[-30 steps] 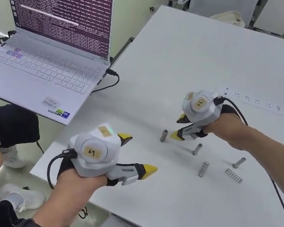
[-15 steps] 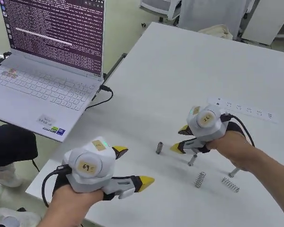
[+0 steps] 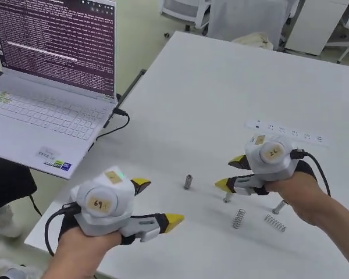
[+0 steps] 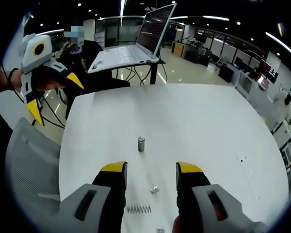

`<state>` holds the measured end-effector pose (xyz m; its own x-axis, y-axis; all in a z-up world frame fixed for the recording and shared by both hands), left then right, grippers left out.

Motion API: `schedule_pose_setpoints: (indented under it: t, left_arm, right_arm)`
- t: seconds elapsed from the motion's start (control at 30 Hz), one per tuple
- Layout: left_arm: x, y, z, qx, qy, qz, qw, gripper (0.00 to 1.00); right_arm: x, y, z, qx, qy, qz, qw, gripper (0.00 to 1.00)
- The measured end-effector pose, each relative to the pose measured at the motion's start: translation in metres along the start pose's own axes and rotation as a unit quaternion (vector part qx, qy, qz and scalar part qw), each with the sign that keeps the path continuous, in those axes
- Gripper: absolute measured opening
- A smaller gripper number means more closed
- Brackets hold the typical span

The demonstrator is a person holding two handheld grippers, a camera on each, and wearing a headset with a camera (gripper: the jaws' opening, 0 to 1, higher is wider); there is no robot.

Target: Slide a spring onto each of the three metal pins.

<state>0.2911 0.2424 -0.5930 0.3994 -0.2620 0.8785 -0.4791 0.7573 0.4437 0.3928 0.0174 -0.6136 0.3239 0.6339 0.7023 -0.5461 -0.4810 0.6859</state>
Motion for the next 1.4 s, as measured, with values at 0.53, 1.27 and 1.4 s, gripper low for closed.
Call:
schedule_pose_setpoints:
  t: [0.53, 1.27, 1.4]
  left_arm:
    - [0.007, 0.001, -0.004, 0.005, -0.003, 0.003, 1.0, 0.58]
    - [0.02, -0.014, -0.002, -0.008, -0.017, 0.002, 0.9998, 0.58]
    - [0.022, -0.016, -0.003, -0.008, -0.018, 0.004, 0.9998, 0.58]
  right_arm:
    - [-0.024, 0.045, 0.005, -0.047, -0.046, 0.023, 0.9976, 0.45]
    - [-0.064, 0.104, 0.005, -0.109, -0.134, 0.056, 0.9834, 0.52]
    - [-0.073, 0.114, 0.0, -0.114, -0.143, 0.054, 0.9816, 0.55]
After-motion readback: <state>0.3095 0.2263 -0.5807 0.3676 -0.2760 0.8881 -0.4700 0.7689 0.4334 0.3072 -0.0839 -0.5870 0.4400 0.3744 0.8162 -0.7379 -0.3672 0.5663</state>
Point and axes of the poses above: the centre of the closed fingertips' face, and the gripper's own axes: y roughly backward along the fingers, z roughly to its right, x roughly out of its top, the point moved 8 cm from there along y, roughly backward along the fingers, and after that the axes turned 9 degrees about -x, right-handed, at the moved point
